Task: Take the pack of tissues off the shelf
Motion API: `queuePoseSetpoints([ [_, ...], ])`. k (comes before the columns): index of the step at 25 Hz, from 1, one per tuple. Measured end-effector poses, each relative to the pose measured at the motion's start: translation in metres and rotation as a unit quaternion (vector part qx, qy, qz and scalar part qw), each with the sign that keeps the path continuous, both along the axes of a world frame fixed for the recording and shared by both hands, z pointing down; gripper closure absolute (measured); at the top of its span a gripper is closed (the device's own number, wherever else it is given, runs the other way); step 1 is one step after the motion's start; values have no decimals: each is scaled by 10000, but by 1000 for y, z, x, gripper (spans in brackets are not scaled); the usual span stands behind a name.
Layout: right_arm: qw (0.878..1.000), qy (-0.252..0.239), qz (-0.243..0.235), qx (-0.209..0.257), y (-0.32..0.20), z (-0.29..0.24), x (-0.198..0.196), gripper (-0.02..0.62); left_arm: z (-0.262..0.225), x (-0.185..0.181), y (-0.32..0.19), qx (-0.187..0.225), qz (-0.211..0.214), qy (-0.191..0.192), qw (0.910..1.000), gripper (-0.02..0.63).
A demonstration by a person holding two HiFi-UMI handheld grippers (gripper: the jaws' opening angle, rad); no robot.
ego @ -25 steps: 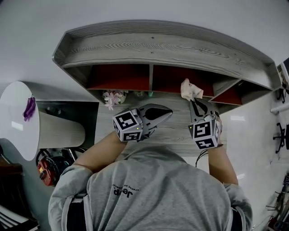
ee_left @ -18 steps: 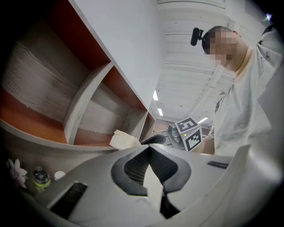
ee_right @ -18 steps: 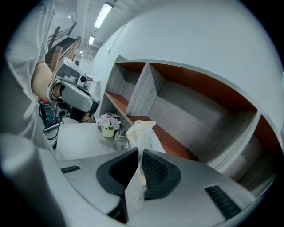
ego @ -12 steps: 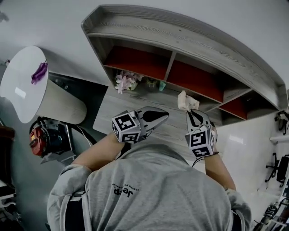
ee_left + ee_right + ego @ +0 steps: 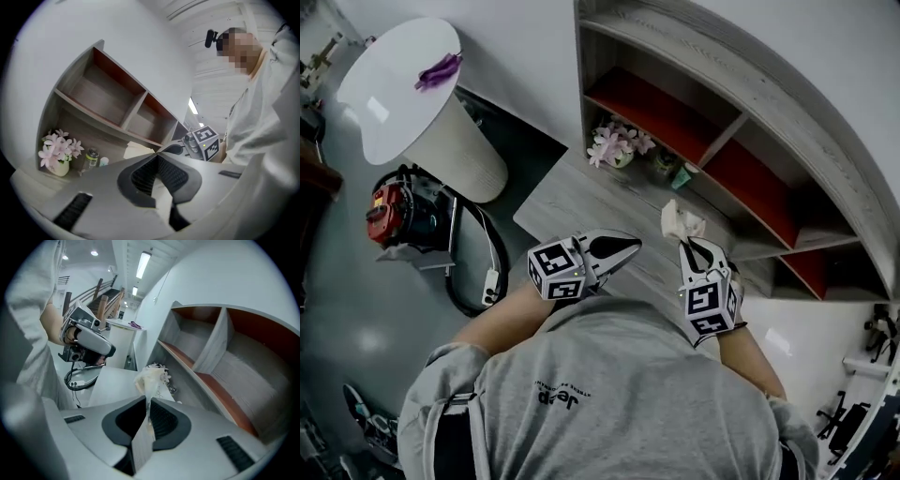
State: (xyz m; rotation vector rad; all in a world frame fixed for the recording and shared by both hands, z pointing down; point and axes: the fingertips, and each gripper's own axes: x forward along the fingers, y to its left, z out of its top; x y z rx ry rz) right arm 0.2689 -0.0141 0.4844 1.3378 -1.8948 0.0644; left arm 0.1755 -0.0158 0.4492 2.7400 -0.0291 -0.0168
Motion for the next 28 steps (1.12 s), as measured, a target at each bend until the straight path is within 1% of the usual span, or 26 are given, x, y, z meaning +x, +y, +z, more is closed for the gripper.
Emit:
queuePoseSetpoints([
  [3,9994,-30,-354,-37,-9,6,-28,546,13,-28,-3,-121,-328,-77,9994,583],
  [8,9958,-81,-904,-115,-31,15,-79,546,28,-76,-15,-266,-852,-159,9959,583],
  [15,9886,-91,-1485,-221,-65,28,-149,546,40,-144,-38,-395,-1437,-207,9886,583],
  [22,9830,34,-1804,-338,-106,47,-194,546,52,-198,-65,-522,-1928,-193,9797,584],
  [28,9797,163,-1931,-510,-143,70,-222,546,64,-233,-90,-612,-2187,-201,9737,584],
])
